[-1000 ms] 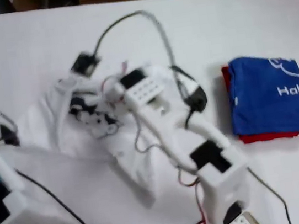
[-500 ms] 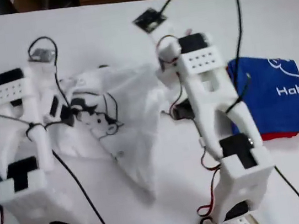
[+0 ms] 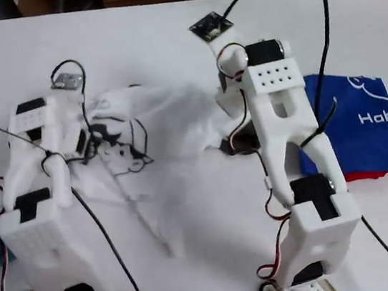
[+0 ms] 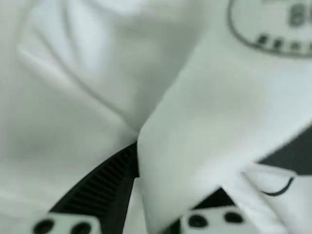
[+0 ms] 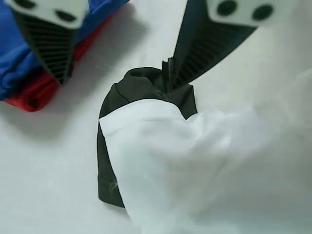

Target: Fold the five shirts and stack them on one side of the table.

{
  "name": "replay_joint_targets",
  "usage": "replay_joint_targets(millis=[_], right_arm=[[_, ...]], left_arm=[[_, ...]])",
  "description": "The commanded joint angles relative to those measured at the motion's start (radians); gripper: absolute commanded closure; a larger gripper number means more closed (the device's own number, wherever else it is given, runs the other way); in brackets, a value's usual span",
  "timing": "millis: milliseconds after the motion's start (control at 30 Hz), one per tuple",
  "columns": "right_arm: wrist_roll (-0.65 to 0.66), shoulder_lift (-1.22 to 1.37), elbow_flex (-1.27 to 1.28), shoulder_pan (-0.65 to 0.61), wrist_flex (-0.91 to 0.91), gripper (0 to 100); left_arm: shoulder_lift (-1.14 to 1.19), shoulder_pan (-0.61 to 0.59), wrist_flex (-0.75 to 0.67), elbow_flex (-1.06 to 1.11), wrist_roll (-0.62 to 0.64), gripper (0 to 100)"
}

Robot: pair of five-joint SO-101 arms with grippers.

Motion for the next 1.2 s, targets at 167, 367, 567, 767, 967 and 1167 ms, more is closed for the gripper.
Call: replay_joint_targets(millis=[167, 367, 567, 767, 967, 1167], right_arm=[[-0.005, -0.070, 0.005, -0.021, 0.013, 70.4], [-0.006, -0.071, 0.098, -0.021, -0.076, 70.4], [-0.008, -0.071, 0.132, -0.021, -0.110, 70.4], [-0.006, -0.070, 0.133, -0.022, -0.125, 70.4], [-0.008, -0.070, 0.133, -0.039, -0.142, 70.4], [-0.008, -0.070, 0.135, -0.087, -0.139, 70.4]], left_arm=[[-0.040, -0.244, 0.106, -0.228, 0.008, 98], [-0.175, -0.387, 0.393, -0.481, 0.003, 98], [-0.241, -0.620, 0.522, -0.719, -0.018, 98], [-0.239, -0.907, 0.453, -0.929, -0.055, 98], [-0.233, -1.069, 0.328, -0.949, -0.055, 98], [-0.166, -1.197, 0.199, -0.909, -0.023, 97]])
